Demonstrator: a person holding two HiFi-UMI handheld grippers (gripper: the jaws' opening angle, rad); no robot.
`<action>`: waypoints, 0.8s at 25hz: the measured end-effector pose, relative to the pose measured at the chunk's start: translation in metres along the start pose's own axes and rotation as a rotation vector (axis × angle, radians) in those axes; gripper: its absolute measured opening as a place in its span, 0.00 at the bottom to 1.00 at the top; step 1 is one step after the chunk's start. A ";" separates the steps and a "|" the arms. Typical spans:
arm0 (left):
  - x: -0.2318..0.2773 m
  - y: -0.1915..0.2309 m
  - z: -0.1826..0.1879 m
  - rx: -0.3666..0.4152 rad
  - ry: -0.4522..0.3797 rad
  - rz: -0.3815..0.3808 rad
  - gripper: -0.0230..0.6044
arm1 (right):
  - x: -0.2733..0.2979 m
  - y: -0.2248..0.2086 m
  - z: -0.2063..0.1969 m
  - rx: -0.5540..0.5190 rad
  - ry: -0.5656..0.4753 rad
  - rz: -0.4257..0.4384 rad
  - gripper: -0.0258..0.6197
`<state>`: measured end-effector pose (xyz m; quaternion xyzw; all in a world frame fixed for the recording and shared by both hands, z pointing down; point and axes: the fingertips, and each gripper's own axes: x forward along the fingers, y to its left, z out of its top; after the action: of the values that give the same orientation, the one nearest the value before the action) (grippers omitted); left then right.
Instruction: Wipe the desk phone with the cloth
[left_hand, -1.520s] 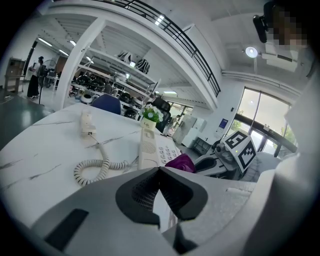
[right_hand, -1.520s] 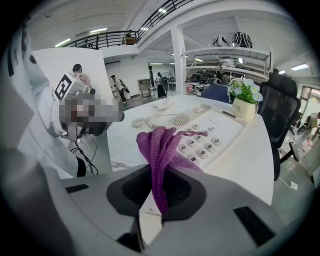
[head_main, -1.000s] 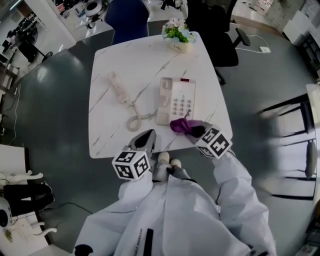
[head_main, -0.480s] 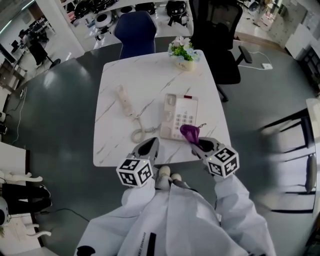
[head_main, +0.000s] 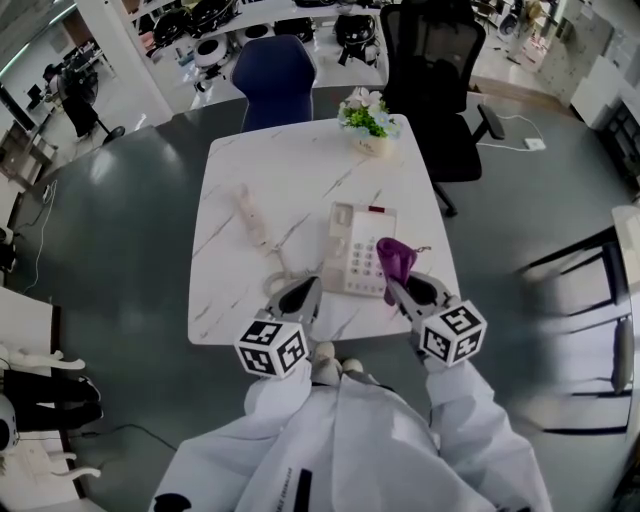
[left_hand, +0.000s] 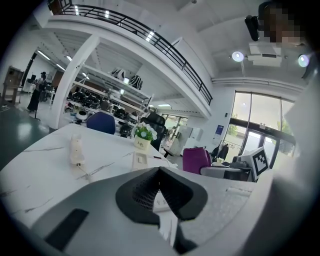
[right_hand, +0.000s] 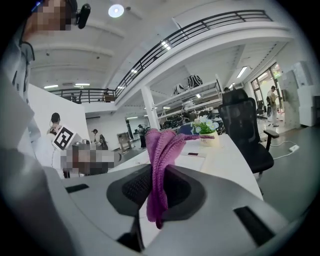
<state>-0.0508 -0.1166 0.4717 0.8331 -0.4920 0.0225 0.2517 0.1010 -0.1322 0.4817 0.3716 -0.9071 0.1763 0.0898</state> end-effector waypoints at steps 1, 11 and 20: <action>0.002 0.001 0.003 0.004 -0.001 -0.004 0.03 | 0.001 -0.003 0.004 0.007 -0.012 -0.012 0.10; 0.021 0.026 0.020 -0.002 0.014 -0.029 0.03 | 0.026 -0.029 0.041 0.039 -0.104 -0.129 0.10; 0.046 0.047 0.032 -0.014 0.038 -0.066 0.03 | 0.056 -0.053 0.062 -0.033 -0.094 -0.217 0.10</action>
<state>-0.0730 -0.1858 0.4758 0.8466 -0.4594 0.0264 0.2675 0.0968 -0.2277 0.4541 0.4739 -0.8675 0.1331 0.0717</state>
